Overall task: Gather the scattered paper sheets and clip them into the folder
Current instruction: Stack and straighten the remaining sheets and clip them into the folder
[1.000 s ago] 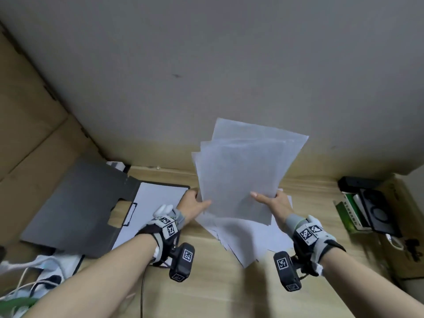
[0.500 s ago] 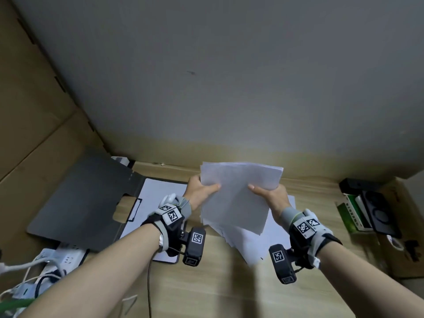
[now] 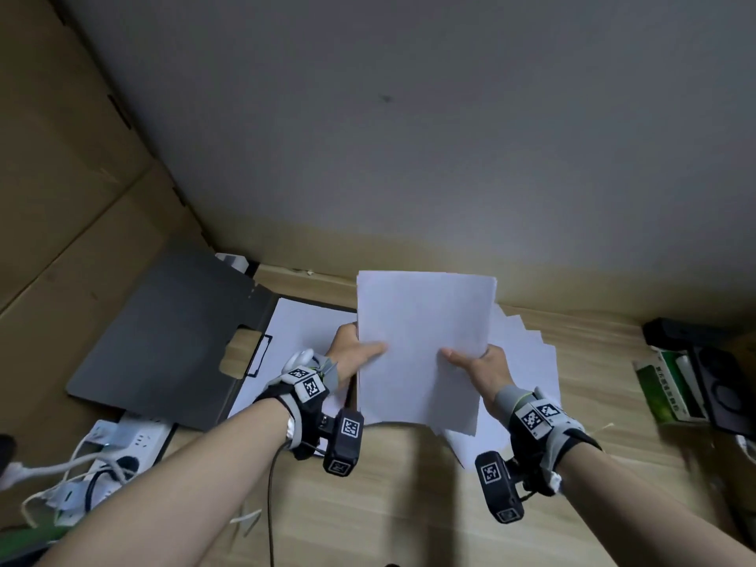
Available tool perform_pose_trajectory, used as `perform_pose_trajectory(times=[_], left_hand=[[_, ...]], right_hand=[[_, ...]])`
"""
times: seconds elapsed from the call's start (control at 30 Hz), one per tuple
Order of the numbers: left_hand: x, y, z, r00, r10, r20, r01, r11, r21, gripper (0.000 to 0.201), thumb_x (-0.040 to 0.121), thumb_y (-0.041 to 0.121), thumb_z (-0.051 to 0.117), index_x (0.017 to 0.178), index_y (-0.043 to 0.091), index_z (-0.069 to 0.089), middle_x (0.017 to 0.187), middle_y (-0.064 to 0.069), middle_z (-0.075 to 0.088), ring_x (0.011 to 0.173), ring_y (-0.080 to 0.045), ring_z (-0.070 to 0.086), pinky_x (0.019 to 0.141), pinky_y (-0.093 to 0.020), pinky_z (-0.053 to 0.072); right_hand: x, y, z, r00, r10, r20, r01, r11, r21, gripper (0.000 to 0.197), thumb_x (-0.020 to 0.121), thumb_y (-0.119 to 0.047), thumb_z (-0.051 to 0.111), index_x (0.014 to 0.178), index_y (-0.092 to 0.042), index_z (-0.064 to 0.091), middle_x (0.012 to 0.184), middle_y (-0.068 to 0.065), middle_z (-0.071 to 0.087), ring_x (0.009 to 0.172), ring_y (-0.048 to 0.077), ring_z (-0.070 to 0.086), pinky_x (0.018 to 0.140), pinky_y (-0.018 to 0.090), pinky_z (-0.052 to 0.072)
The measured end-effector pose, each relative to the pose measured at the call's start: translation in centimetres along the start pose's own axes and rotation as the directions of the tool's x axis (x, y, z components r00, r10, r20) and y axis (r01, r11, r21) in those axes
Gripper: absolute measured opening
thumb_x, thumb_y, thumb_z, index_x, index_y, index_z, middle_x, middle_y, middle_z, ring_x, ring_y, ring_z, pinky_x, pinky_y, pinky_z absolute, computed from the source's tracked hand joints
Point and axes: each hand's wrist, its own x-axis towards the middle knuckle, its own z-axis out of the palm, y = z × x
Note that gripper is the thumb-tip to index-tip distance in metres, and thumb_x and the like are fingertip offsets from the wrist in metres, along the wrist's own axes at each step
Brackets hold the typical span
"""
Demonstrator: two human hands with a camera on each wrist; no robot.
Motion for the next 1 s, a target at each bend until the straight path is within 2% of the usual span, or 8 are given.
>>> perform_pose_trajectory(times=[0.2,0.33,0.5,0.57,0.63,0.77,0.87,1.0], left_hand=[[1.4,-3.2,-6.2,0.999,-0.055,-0.004,0.055,0.999,-0.002,0.022,0.086,-0.002,0.065,0.106,0.006,0.066,0.094,-0.004,0.070,0.081,-0.015,0.068,0.073,-0.025,0.057],[2.9,-5.1,-11.8,0.993,-0.100,-0.060,0.107,0.988,0.114,0.012,0.080,0.005,0.070,0.088,0.012,0.068,0.089,-0.012,0.072,0.080,-0.024,0.067,0.084,-0.041,0.056],[5.2,-8.0,-17.5,0.963,-0.121,-0.241,0.200,0.921,0.334,0.016,0.078,0.003,0.064,0.072,0.018,0.065,0.073,-0.006,0.063,0.057,-0.019,0.058,0.045,-0.020,0.045],[5.8,-8.9,-19.4,0.963,-0.073,-0.258,0.199,0.839,0.506,0.008,0.074,0.008,0.061,0.077,0.016,0.061,0.080,0.001,0.056,0.059,-0.021,0.055,0.048,-0.020,0.042],[6.5,-9.7,-20.7,0.981,-0.068,-0.183,0.182,0.651,0.737,0.013,0.072,0.018,0.060,0.082,0.016,0.051,0.078,0.003,0.049,0.066,-0.023,0.051,0.056,-0.026,0.037],[6.9,-10.3,-20.8,0.984,-0.136,-0.117,0.156,0.328,0.932,0.037,0.088,0.043,0.058,0.100,0.008,0.056,0.096,-0.008,0.064,0.083,-0.028,0.063,0.063,-0.030,0.042],[7.1,-10.6,-20.2,0.986,-0.125,-0.106,0.134,0.243,0.961,0.039,0.095,0.042,0.045,0.083,0.008,0.059,0.087,-0.009,0.064,0.075,-0.025,0.057,0.064,-0.028,0.042],[7.5,-10.1,-19.8,0.961,-0.277,-0.007,0.083,0.263,0.961,0.025,0.086,0.007,0.050,0.064,0.017,0.056,0.071,-0.001,0.057,0.066,-0.018,0.055,0.065,-0.023,0.037]], right_hand=[[1.5,2.3,7.1,0.995,0.101,0.011,-0.100,0.992,-0.082,0.028,0.076,-0.014,0.082,0.098,-0.002,0.069,0.089,0.014,0.075,0.075,0.031,0.070,0.071,0.039,0.059],[2.4,3.3,11.4,0.987,0.163,0.013,-0.160,0.981,-0.107,0.026,0.076,-0.014,0.081,0.096,-0.005,0.069,0.090,0.013,0.074,0.077,0.030,0.069,0.074,0.040,0.058],[3.3,3.8,15.8,0.981,0.194,0.000,-0.192,0.969,-0.153,0.021,0.076,-0.015,0.080,0.092,-0.009,0.068,0.088,0.010,0.073,0.080,0.030,0.071,0.077,0.042,0.059],[3.5,4.3,17.0,0.978,0.206,-0.011,-0.205,0.965,-0.161,0.021,0.075,-0.012,0.078,0.094,-0.008,0.068,0.087,0.009,0.073,0.078,0.028,0.070,0.075,0.040,0.059],[3.7,4.8,18.1,0.972,0.236,-0.016,-0.234,0.955,-0.184,0.026,0.075,-0.008,0.077,0.099,-0.006,0.068,0.091,0.008,0.073,0.081,0.028,0.070,0.077,0.040,0.059],[3.5,5.4,19.1,0.961,0.278,0.000,-0.271,0.937,-0.220,0.022,0.077,0.000,0.074,0.097,-0.007,0.068,0.089,0.011,0.071,0.077,0.029,0.067,0.076,0.044,0.056],[3.5,5.9,19.5,0.956,0.294,0.018,-0.282,0.931,-0.231,0.019,0.076,0.002,0.074,0.093,-0.006,0.069,0.088,0.013,0.072,0.073,0.029,0.066,0.069,0.041,0.053],[3.4,6.4,20.1,0.951,0.307,0.031,-0.290,0.925,-0.247,0.017,0.077,0.001,0.073,0.081,-0.014,0.065,0.084,0.010,0.071,0.074,0.030,0.066,0.073,0.046,0.054]])
